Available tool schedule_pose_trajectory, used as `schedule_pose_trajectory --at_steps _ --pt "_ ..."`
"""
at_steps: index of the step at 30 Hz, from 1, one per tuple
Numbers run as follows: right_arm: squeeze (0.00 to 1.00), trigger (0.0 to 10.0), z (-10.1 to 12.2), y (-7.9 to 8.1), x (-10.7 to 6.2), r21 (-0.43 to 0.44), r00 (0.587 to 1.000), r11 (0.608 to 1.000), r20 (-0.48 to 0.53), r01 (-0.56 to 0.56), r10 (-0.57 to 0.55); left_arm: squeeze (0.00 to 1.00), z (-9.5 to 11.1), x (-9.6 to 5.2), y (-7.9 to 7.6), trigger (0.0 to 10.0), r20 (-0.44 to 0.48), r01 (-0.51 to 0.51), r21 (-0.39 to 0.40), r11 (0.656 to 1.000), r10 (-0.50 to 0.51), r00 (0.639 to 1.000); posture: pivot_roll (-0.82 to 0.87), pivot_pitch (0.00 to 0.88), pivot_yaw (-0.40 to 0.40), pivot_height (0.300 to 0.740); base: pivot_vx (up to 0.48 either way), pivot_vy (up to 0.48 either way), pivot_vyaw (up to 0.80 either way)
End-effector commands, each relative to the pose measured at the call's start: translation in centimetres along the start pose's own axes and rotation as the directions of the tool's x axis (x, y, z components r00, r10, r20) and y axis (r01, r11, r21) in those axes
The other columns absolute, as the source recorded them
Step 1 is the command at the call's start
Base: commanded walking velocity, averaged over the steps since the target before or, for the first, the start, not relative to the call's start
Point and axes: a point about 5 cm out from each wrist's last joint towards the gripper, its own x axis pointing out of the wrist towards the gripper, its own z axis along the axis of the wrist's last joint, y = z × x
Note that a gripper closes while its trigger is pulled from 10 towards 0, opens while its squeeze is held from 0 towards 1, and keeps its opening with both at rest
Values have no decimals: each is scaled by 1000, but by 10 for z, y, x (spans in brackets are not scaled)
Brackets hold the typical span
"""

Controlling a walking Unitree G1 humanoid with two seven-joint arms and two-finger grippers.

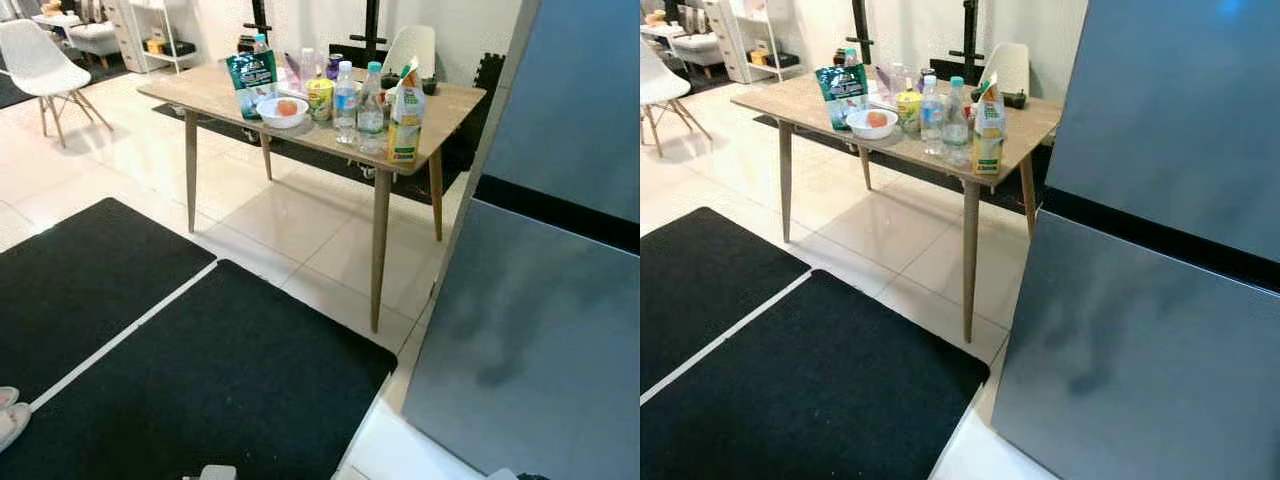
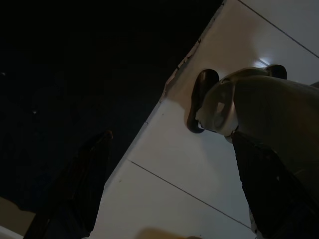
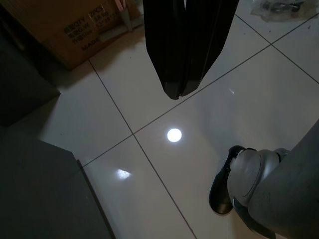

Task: Restocking fridge

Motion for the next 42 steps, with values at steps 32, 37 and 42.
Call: schedule_pose_trajectory --at_steps 32,37,42 --pt "0 10000 -7 -7 -2 32 1000 999 -15 -10 11 0 -5 1 -9 10000 -23 11 15 1000 -11 1000 -80 11 -49 740 -328 0 475" --pt "0 10000 -7 -8 -2 27 1000 1000 -16 -8 8 0 -4 1 -10 10000 -21 13 17 1000 -13 1000 -85 9 -48 740 -310 0 800" --pt "0 10000 -6 -8 -2 29 1000 1000 -8 -3 3 0 -3 1 -10 10000 -19 11 15 1000 -11 1000 -85 10 -46 740 -232 0 800"
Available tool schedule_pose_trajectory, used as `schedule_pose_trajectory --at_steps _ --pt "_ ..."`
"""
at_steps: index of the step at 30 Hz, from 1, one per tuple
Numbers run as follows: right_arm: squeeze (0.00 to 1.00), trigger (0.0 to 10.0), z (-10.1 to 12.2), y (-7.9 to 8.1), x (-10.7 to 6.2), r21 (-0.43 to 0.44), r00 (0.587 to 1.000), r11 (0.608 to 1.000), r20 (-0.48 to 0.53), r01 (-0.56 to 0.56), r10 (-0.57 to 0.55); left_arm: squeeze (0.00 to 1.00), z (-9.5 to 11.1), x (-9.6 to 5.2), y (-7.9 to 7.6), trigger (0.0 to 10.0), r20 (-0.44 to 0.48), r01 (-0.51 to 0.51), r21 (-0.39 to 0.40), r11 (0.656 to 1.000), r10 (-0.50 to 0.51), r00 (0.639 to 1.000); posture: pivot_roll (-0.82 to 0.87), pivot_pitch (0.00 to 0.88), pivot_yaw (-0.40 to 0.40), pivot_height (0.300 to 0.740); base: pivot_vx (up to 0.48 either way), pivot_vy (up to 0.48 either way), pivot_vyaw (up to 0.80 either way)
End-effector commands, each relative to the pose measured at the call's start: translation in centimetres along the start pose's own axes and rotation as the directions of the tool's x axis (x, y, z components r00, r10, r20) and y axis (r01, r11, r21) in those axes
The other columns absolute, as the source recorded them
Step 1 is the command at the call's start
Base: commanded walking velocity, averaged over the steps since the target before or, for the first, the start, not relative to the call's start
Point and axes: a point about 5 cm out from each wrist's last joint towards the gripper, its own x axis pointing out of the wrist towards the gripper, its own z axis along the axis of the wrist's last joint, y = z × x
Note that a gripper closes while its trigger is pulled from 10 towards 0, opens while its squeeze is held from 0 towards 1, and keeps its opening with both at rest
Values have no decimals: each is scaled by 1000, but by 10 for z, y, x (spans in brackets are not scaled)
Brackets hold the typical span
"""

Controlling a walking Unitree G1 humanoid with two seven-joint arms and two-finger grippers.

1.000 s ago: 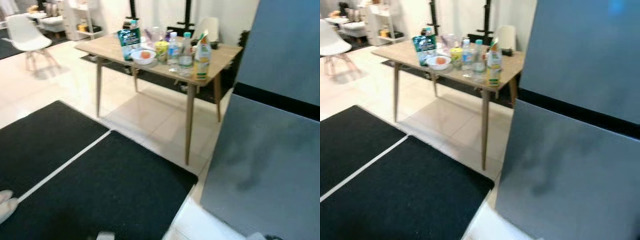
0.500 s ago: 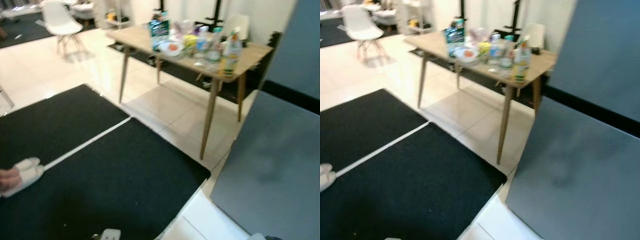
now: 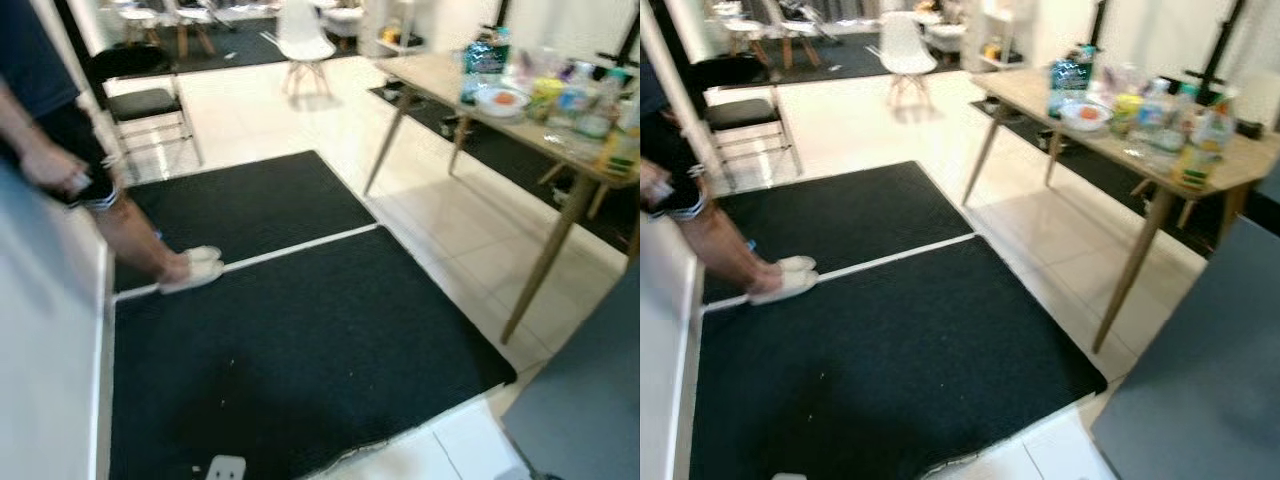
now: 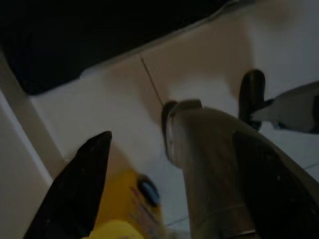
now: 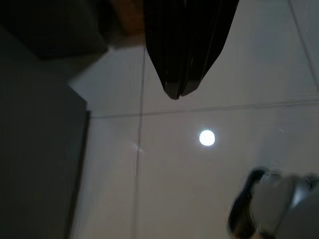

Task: Restocking fridge

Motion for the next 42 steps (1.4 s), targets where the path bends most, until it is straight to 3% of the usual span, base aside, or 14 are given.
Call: schedule_pose_trajectory --at_steps 1,16,42 --pt "0 10000 3 -2 0 -7 1000 1000 18 13 -13 0 -13 -2 -2 10000 -55 3 -6 1000 -3 999 -85 10 -46 740 0 0 781" --pt "0 10000 4 -2 0 -6 999 1000 21 27 -27 0 -14 -3 0 10000 -63 5 -33 999 -7 998 -90 11 -45 740 0 0 79" --pt "0 10000 5 2 1 -7 1000 1000 26 15 -15 0 -19 -4 3 10000 -83 17 -15 1000 -18 996 -88 12 -40 740 303 0 0"
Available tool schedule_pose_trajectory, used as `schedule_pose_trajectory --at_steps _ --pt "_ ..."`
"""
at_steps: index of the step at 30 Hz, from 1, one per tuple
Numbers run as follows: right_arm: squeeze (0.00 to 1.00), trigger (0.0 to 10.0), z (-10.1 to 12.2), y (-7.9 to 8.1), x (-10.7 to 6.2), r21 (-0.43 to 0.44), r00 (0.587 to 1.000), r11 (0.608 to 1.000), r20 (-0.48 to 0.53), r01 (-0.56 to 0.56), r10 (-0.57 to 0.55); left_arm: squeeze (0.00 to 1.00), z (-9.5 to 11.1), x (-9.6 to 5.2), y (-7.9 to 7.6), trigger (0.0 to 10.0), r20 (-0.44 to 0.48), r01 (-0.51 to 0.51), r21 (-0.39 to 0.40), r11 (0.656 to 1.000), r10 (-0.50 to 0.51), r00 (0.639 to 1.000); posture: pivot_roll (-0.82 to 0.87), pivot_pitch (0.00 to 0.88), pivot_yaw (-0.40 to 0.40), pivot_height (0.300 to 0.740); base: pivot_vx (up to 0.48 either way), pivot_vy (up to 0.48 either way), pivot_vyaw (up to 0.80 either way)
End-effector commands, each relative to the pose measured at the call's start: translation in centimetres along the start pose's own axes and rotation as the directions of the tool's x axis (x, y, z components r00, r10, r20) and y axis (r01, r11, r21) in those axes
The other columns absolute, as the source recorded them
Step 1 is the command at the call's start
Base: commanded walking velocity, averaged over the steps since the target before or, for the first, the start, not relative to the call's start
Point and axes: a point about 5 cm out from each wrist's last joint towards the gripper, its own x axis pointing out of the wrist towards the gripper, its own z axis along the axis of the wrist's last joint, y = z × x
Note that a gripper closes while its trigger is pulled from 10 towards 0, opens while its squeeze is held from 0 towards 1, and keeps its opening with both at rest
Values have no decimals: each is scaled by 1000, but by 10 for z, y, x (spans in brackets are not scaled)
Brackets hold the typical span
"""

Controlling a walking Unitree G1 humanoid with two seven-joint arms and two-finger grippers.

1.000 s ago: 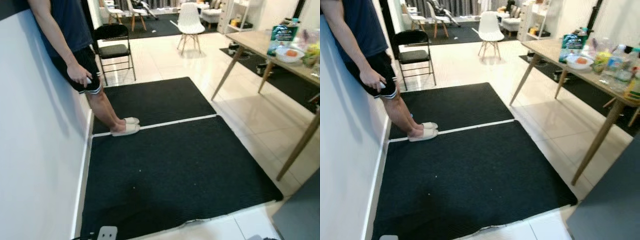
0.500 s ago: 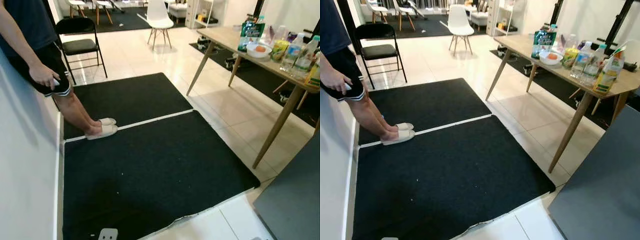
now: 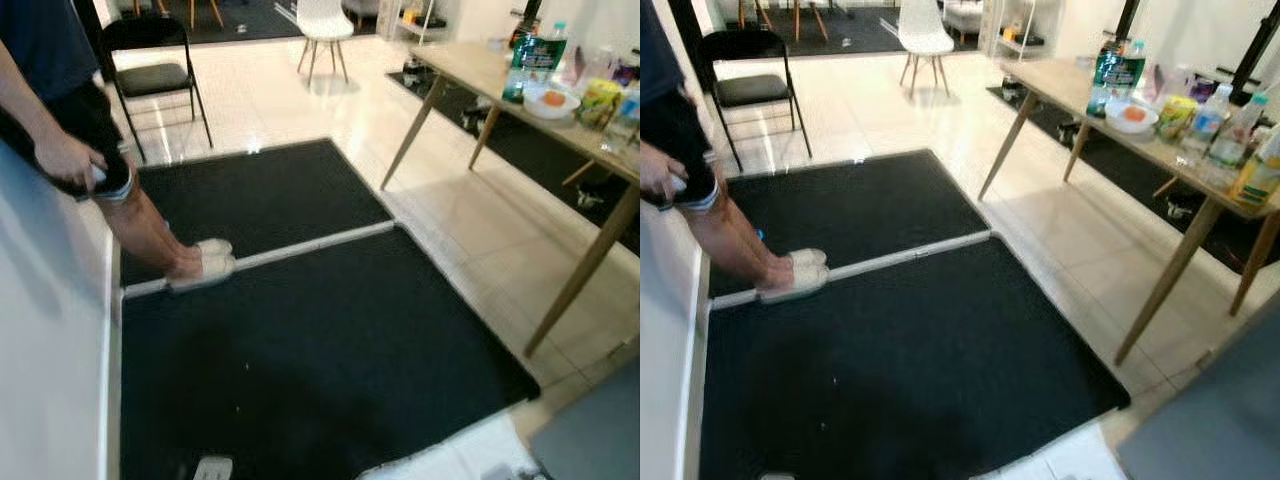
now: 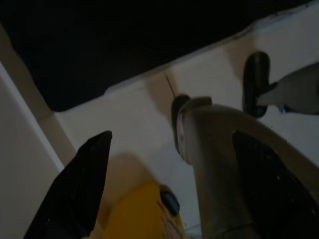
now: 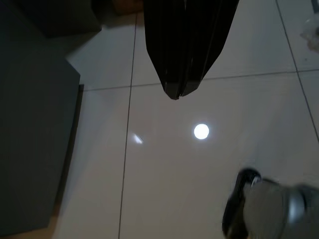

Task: Restocking fridge

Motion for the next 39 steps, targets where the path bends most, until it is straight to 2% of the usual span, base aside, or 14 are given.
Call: schedule_pose_trajectory --at_steps 1,39 --pt "0 10000 1 -2 0 -4 1000 1000 0 6 -6 0 -13 -2 -4 10000 -50 16 7 1000 -16 999 -88 12 -40 740 319 0 0" --pt "0 10000 0 -2 0 -19 1000 1000 -9 17 -17 0 -10 0 -8 10000 -43 29 7 1000 -29 999 -92 10 -46 740 319 0 0"
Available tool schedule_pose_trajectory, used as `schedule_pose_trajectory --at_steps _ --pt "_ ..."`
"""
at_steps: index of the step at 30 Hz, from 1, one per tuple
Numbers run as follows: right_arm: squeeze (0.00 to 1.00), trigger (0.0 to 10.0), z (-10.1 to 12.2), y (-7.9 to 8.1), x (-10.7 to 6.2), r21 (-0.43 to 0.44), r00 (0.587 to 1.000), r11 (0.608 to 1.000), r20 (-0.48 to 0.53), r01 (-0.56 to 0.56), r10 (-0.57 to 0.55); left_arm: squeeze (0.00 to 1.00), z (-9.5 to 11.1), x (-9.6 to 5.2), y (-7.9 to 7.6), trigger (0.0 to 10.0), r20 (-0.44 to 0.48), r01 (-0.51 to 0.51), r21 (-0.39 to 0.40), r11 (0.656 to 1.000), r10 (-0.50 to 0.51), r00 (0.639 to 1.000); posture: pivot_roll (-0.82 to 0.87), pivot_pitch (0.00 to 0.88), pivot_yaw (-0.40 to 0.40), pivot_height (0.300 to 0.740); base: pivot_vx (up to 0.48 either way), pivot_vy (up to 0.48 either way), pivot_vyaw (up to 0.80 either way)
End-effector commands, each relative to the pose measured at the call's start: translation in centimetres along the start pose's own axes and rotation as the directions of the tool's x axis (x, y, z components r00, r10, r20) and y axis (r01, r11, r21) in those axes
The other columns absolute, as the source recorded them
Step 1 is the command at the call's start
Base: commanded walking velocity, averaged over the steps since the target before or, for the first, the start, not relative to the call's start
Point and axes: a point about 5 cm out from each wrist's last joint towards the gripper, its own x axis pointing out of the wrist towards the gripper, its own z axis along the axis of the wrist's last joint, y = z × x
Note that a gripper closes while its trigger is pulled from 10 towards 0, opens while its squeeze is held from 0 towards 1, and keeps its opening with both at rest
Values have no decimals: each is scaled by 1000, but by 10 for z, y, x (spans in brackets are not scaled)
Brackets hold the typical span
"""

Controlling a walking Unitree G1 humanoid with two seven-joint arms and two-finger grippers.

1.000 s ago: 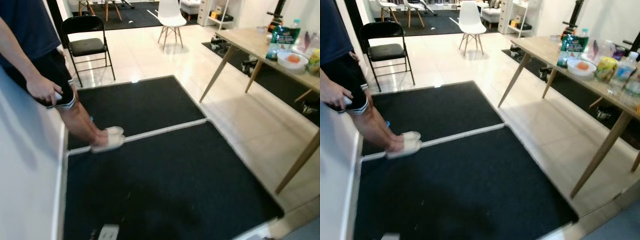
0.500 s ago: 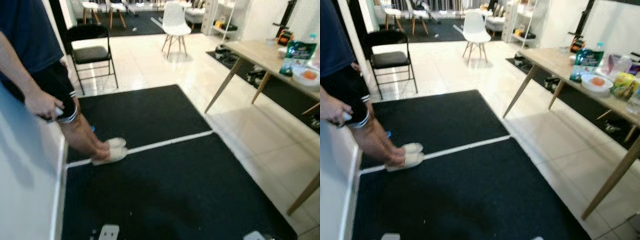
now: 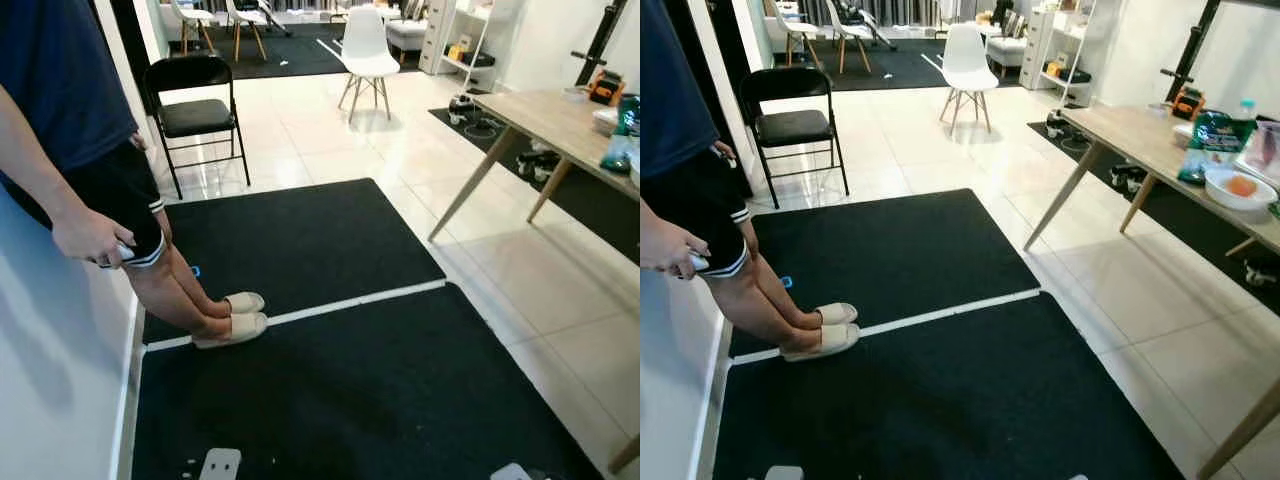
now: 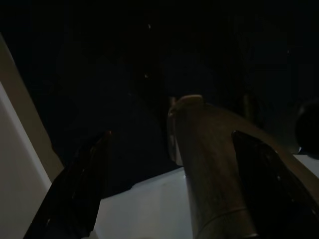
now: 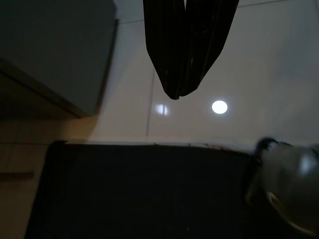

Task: Restocking fridge

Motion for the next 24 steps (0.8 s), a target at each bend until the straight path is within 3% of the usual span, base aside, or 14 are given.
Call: schedule_pose_trajectory --at_steps 1,7,24 --pt "0 10000 -9 0 -1 -10 999 1000 -34 4 -4 0 -16 -2 -4 10000 -68 15 5 1000 -15 998 -92 10 -46 740 315 0 0" --pt "0 10000 -12 2 -1 -26 998 1000 -58 2 -4 0 -16 -2 -5 10000 -68 15 6 1000 -15 998 -91 12 -44 740 317 0 0" --pt "0 10000 -14 3 -1 -38 996 999 -90 -6 3 0 -16 -2 -5 10000 -67 14 3 1000 -14 998 -89 8 -47 740 315 0 -701"
